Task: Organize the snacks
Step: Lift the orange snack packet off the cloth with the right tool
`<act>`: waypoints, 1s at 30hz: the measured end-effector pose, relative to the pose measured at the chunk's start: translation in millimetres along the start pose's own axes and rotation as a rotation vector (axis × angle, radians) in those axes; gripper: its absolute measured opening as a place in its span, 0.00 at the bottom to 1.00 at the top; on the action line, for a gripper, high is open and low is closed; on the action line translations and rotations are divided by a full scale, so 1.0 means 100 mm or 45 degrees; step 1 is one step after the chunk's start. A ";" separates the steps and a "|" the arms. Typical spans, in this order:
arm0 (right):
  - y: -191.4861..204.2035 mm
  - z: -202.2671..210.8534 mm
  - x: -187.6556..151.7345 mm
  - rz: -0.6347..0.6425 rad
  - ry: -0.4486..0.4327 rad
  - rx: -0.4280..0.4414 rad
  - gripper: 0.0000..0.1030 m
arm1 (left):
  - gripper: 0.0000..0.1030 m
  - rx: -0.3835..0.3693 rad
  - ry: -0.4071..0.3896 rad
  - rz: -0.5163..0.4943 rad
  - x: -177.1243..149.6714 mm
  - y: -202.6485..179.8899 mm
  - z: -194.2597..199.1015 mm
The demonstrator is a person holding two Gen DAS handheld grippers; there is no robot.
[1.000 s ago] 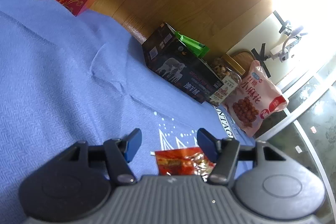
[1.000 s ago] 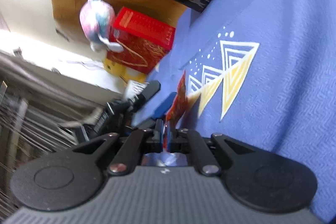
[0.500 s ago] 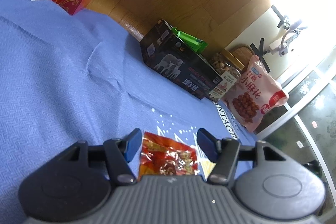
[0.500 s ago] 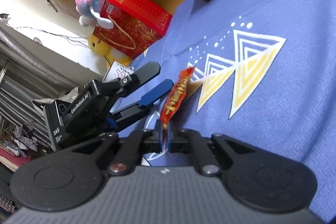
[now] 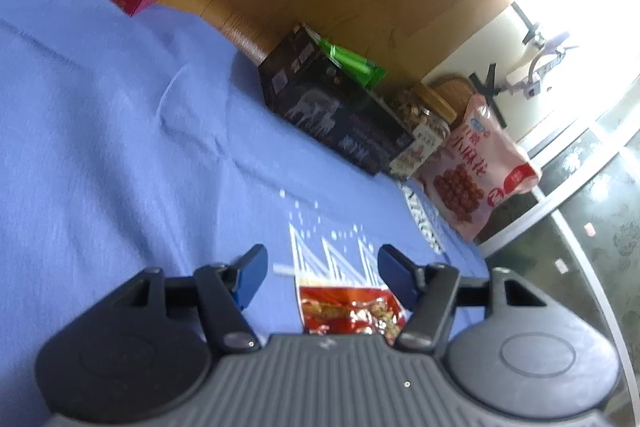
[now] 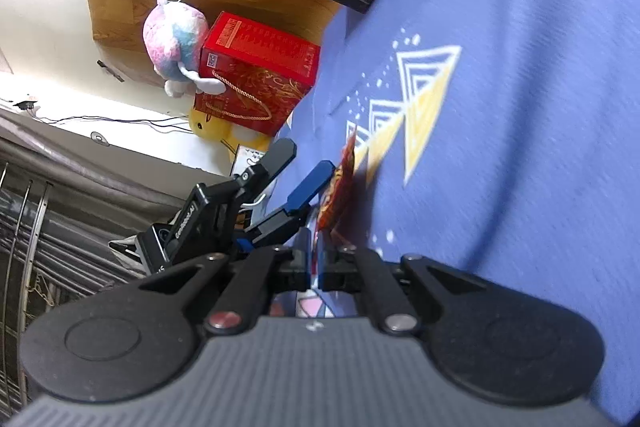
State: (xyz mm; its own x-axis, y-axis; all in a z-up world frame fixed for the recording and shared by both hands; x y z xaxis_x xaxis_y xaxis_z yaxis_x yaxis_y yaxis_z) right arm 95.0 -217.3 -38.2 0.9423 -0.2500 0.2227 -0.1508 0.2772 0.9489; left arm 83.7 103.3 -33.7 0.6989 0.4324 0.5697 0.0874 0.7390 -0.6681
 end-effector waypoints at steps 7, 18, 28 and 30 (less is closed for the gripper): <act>-0.04 0.05 -0.07 -0.044 0.023 0.037 0.05 | 0.61 -0.077 0.134 0.125 -0.24 -0.10 0.14; 0.26 -0.13 -0.20 0.300 0.080 -0.158 0.19 | 0.58 -0.065 0.112 0.078 -0.34 -0.13 0.17; 0.10 -0.09 -0.14 0.170 0.034 -0.098 0.12 | 0.59 -0.125 0.125 0.142 -0.30 -0.05 0.18; 0.03 0.02 -0.11 0.110 0.013 -0.067 0.12 | 0.59 -0.155 0.125 0.182 -0.29 0.00 0.19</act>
State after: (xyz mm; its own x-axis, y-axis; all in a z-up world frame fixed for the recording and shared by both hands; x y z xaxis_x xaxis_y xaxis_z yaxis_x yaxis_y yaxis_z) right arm 83.4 -215.1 -37.1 0.9295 -0.2133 0.3009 -0.2161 0.3461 0.9130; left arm 50.0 101.2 -41.1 0.7756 0.4715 0.4197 0.0637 0.6030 -0.7952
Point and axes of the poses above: each gripper's, at about its wrist camera, not at the fingertips, and z roughly against the way its jaws point, y to its left, x to its top, the point moved 1 cm from there along -z, roughly the way its jaws point, and after that the axes turned 4 degrees about x, right-handed, at the moved point
